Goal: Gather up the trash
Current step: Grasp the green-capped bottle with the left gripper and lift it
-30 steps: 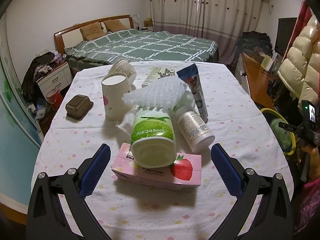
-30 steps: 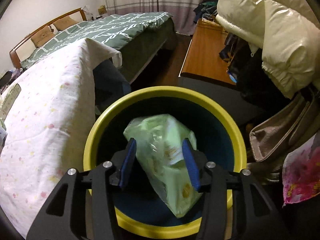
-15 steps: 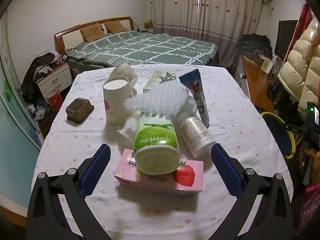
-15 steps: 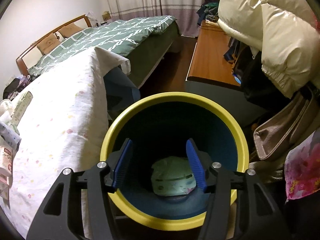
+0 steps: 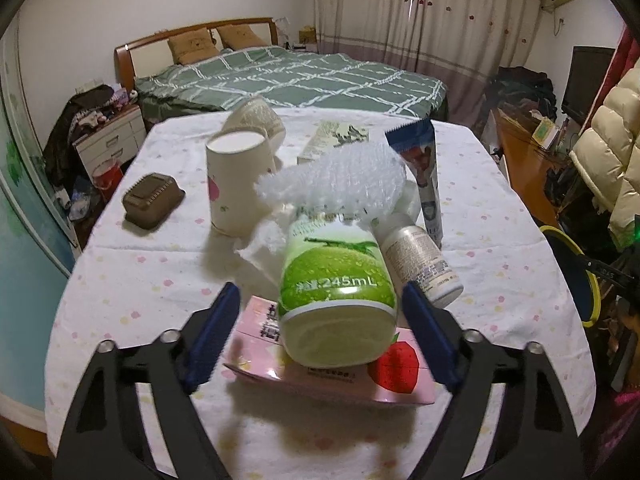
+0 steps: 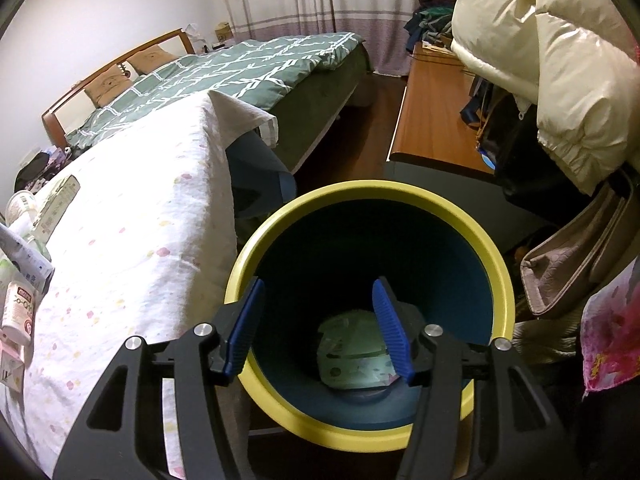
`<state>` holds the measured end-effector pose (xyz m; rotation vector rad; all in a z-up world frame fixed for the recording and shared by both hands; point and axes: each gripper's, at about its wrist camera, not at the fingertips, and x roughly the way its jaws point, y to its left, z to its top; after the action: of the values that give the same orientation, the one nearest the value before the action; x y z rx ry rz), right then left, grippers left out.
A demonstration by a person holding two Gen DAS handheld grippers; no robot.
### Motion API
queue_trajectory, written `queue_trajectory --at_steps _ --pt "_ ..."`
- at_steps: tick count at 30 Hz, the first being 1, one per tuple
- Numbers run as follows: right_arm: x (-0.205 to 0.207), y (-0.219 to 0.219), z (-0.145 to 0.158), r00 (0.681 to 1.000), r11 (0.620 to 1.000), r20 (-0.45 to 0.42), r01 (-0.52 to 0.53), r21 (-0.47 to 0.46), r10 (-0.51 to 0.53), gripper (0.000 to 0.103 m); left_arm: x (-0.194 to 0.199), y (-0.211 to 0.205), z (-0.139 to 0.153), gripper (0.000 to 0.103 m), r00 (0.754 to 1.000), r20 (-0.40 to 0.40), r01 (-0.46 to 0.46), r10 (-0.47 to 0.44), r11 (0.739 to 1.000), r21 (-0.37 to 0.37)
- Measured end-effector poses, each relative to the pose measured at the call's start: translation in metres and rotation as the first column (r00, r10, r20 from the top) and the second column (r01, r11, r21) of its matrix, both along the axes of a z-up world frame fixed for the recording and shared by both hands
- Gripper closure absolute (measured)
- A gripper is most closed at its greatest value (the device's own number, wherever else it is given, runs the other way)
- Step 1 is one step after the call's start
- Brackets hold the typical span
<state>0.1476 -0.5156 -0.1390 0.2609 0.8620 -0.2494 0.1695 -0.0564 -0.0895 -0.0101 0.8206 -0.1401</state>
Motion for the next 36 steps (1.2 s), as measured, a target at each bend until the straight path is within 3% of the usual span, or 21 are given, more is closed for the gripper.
queue_trajectory --at_steps 8,25,36 --pt "-0.001 0.005 -0.002 1.0 1.0 -0.002 -0.011 0.002 0.011 0.049 0.0 0.003 -0.003 0.049 1.0 0.027 -0.013 0.014 1.0 -0.024" --pt "-0.008 0.004 0.003 1.0 1.0 0.016 -0.001 0.0 0.001 0.049 -0.002 0.007 0.057 0.051 0.974 0.226 -0.026 0.015 0.999 0.044" --pt "-0.013 0.003 0.007 0.999 1.0 0.036 -0.005 0.01 0.005 0.049 -0.004 0.005 0.081 0.051 0.964 0.266 -0.017 0.005 0.999 0.046"
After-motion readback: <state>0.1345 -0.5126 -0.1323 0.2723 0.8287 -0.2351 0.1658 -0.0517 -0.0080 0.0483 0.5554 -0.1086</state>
